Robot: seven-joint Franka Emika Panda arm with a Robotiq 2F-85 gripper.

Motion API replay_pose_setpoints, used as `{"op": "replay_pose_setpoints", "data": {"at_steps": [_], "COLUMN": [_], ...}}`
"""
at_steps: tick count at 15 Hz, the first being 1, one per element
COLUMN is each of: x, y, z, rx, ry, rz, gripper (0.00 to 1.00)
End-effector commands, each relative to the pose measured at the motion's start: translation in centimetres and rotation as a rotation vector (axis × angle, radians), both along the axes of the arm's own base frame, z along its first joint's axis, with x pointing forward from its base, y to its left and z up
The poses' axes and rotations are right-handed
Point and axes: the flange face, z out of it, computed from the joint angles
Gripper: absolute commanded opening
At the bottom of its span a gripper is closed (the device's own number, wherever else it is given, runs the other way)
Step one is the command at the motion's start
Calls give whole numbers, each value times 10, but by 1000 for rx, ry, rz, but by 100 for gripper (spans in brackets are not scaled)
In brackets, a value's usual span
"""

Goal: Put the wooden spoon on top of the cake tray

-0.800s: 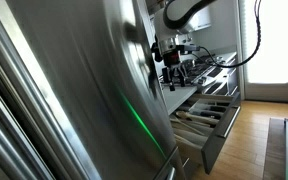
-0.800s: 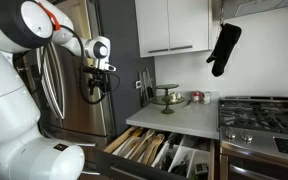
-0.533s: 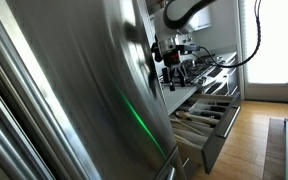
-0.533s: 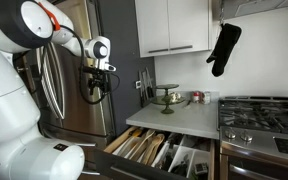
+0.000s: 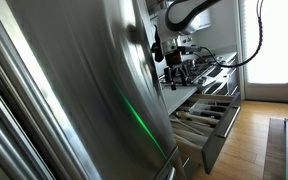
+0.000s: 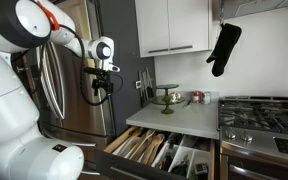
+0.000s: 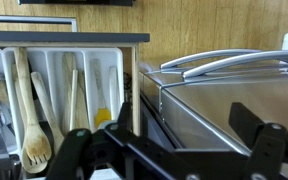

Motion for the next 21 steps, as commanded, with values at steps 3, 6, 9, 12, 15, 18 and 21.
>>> {"op": "replay_pose_setpoints", "data": {"at_steps": [3, 6, 9, 12, 15, 18, 21], "x": [-14, -11, -5, -2, 3, 4, 5], "y": [-63, -94, -125, -152, -172, -186, -183], "z": [-36, -61, -92, -125, -157, -195, -192], "rx": [-67, -112, -162, -181, -206, -223, -204], "ry": [-57, -109, -150, -203, -241, -226, -220], "rz": [-58, -61, -64, -51, -11, 36, 10], "gripper": [100, 100, 100, 100, 100, 100, 100]}}
